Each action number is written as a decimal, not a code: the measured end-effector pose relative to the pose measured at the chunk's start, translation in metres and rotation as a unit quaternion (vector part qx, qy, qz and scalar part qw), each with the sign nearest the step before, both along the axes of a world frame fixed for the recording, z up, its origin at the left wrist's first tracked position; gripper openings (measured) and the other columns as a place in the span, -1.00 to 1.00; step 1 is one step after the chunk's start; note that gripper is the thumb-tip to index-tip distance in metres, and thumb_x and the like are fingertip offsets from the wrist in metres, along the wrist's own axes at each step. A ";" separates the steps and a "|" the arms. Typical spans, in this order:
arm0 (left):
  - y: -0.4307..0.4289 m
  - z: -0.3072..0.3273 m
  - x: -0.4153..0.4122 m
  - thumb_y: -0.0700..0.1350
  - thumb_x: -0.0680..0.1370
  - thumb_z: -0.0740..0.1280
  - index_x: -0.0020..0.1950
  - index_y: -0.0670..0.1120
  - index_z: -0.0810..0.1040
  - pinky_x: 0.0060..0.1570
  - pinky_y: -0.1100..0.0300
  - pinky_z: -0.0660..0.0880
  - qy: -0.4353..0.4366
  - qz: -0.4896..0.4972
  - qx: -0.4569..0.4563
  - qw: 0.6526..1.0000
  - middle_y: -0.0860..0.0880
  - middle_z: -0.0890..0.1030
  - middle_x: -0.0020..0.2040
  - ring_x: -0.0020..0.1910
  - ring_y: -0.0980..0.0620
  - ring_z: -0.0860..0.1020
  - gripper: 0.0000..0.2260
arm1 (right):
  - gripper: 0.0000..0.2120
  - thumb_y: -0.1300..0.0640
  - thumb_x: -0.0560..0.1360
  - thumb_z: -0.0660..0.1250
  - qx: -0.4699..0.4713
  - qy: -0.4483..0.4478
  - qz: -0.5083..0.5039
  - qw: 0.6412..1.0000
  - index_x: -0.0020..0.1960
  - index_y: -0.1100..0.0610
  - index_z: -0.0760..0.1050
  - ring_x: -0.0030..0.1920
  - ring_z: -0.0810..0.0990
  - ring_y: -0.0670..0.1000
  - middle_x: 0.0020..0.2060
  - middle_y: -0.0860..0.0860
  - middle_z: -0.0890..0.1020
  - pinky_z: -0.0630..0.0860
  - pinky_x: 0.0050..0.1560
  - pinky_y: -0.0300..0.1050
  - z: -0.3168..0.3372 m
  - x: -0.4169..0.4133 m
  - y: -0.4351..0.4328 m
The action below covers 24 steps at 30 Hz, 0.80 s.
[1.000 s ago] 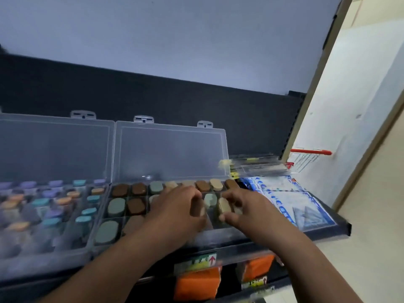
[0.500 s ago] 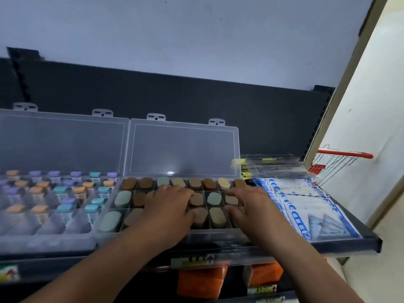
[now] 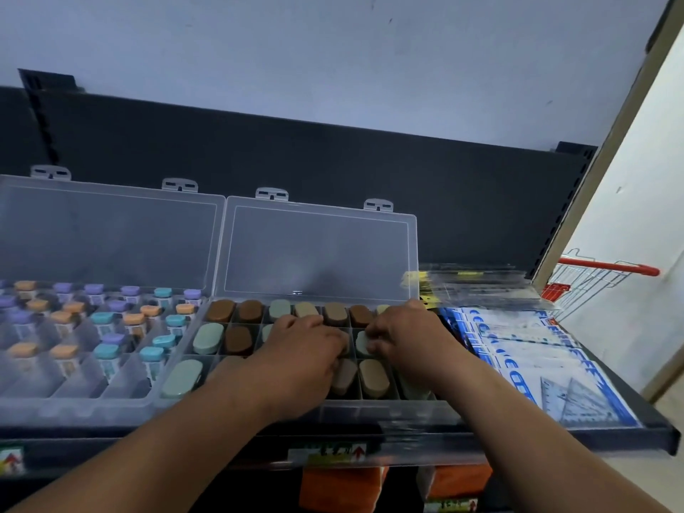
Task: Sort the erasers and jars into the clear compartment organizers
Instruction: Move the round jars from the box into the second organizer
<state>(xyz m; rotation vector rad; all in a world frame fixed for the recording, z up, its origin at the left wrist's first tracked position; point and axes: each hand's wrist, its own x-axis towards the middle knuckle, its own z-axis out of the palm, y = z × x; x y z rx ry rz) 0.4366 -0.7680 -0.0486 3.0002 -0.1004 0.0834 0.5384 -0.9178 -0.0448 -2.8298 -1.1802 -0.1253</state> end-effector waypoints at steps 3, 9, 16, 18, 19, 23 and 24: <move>-0.002 0.000 -0.001 -0.04 0.64 0.05 0.36 0.08 0.37 0.36 0.05 0.05 0.002 0.006 0.005 1.000 0.13 0.36 0.41 0.41 0.07 0.19 -0.69 | -0.73 0.00 0.57 0.23 -0.004 0.007 0.016 1.000 0.24 -0.03 0.52 0.16 0.38 0.07 0.12 -0.02 0.60 0.36 0.15 0.00 0.001 0.000 0.001; -0.006 0.002 -0.020 -0.04 0.66 0.03 0.52 0.08 0.14 0.43 0.20 -0.14 -0.044 0.005 -0.014 0.999 0.11 0.15 0.53 0.50 0.12 0.02 -0.59 | -0.74 0.00 0.60 0.16 0.052 -0.014 0.024 0.998 0.25 -0.02 0.48 0.19 0.41 0.07 0.13 -0.03 0.58 0.38 0.21 0.02 0.011 -0.020 -0.012; -0.016 -0.009 -0.048 -0.04 0.65 0.03 0.56 0.12 -0.09 0.45 0.18 -0.27 -0.001 -0.026 0.016 1.000 0.16 -0.06 0.56 0.51 0.17 -0.16 -0.50 | -0.60 -0.04 0.44 0.11 0.022 -0.084 0.034 0.996 0.15 -0.02 0.61 0.20 0.60 0.05 0.10 -0.10 0.66 0.45 0.19 -0.01 -0.020 -0.075 -0.042; -0.018 -0.015 -0.049 -0.06 0.65 0.04 0.56 0.09 -0.11 0.42 0.21 -0.29 0.000 -0.024 0.025 0.999 0.14 -0.05 0.57 0.52 0.17 -0.13 -0.48 | -0.56 -0.05 0.40 0.10 0.011 -0.097 0.014 0.995 0.15 -0.02 0.62 0.17 0.62 0.05 0.09 -0.12 0.67 0.46 0.17 -0.01 -0.027 -0.079 -0.043; -0.019 -0.017 -0.049 -0.07 0.64 0.05 0.56 0.08 -0.12 0.38 0.23 -0.30 0.001 -0.020 0.027 0.999 0.13 -0.06 0.57 0.52 0.16 -0.12 -0.46 | -0.55 -0.05 0.40 0.10 0.008 -0.095 0.011 0.995 0.17 -0.02 0.61 0.18 0.61 0.06 0.10 -0.12 0.66 0.49 0.19 0.01 -0.030 -0.080 -0.042; -0.028 -0.019 -0.050 -0.05 0.64 0.04 0.57 0.03 -0.14 0.34 0.24 -0.29 -0.012 -0.011 0.052 0.999 0.09 -0.06 0.56 0.51 0.09 -0.09 -0.45 | -0.54 -0.03 0.41 0.10 0.000 -0.091 -0.018 0.996 0.21 0.03 0.58 0.23 0.57 0.11 0.14 -0.07 0.64 0.23 0.22 0.11 -0.040 -0.084 -0.041; -0.029 -0.020 -0.050 -0.05 0.64 0.04 0.57 0.01 -0.13 0.35 0.24 -0.26 -0.018 -0.008 0.054 0.998 0.08 -0.05 0.56 0.50 0.08 -0.07 -0.46 | -0.54 -0.03 0.41 0.10 -0.001 -0.082 -0.029 0.996 0.20 0.03 0.59 0.23 0.57 0.11 0.13 -0.07 0.64 0.21 0.22 0.10 -0.040 -0.086 -0.039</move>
